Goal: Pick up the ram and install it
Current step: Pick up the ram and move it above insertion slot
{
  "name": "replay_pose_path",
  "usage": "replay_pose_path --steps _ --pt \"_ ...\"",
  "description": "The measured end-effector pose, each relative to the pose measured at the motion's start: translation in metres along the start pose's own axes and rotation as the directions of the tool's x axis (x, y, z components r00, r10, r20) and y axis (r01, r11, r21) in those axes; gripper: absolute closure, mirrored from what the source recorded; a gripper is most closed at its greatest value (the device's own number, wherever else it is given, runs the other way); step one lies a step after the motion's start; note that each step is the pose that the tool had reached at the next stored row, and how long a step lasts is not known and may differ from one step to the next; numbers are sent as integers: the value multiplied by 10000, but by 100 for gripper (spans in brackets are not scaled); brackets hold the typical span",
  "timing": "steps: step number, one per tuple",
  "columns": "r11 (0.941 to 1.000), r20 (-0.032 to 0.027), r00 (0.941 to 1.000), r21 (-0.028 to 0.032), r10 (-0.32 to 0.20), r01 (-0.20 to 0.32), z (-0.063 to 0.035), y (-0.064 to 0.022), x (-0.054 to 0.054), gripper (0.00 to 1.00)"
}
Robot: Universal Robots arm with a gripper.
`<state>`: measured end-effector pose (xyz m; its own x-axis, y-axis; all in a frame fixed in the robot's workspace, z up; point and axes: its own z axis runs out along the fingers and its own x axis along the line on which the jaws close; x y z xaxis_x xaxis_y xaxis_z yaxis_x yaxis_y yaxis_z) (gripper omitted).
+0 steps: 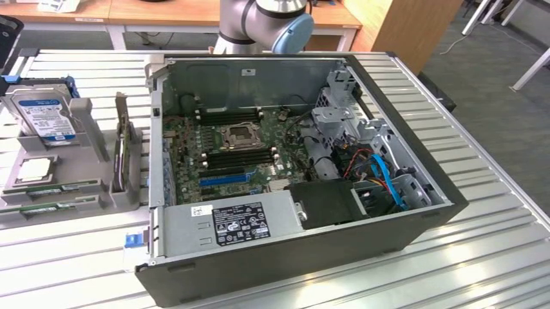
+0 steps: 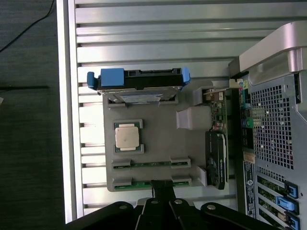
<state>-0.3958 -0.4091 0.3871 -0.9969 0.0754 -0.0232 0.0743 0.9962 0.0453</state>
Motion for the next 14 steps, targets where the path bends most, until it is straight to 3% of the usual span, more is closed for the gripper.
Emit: replay_pose_path --steps 14 --pt "9998 -10 9998 -4 -206 206 0 0 0 90"
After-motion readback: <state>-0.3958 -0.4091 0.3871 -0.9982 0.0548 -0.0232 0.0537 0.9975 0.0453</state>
